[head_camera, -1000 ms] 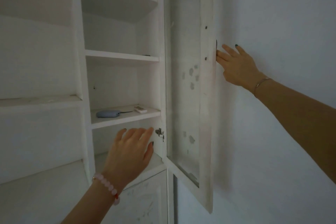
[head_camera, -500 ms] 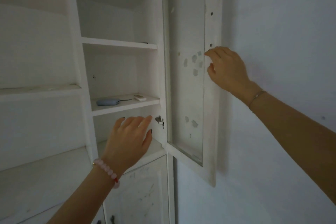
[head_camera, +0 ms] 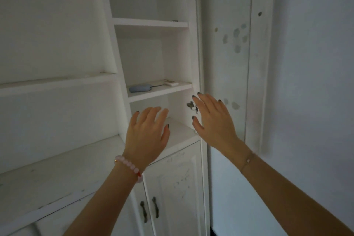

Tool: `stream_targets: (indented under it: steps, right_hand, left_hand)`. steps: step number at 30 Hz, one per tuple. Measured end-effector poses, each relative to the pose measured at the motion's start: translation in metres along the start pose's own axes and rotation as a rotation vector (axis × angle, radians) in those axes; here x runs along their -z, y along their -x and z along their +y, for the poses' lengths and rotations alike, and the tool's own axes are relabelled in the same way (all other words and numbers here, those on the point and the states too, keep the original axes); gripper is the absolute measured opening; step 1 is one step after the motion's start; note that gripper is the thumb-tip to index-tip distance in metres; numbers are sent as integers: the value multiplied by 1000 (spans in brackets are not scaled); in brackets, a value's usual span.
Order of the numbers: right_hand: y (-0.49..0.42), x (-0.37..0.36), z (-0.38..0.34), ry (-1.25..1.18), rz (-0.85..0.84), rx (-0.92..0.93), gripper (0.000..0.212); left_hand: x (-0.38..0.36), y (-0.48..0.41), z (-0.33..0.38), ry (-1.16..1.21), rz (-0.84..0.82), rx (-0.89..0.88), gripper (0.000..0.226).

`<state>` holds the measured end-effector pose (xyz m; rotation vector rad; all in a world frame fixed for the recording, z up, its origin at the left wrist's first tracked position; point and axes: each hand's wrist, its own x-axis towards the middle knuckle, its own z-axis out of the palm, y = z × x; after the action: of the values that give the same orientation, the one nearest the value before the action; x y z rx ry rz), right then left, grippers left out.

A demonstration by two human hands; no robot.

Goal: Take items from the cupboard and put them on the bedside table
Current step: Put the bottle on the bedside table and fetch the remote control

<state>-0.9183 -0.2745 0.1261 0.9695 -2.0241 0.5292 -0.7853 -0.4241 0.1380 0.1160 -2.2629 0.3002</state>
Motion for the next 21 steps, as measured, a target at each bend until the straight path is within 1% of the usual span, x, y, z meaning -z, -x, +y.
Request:
stream_targets:
  steps: [11,16,21]
  right_hand:
    - [-1,-47,-31,-3,-86,-52,55]
    - [-10,-68,-29,-18,-88,-40,54]
    - [-21,-98,-10,-67,-95,-33,53]
  left_hand:
    - [-30,26,-46,19,-96,45,42]
    - [-51,23,-55,21,-118,60,42]
    - [-81,5,-57,-1,-129,85,42]
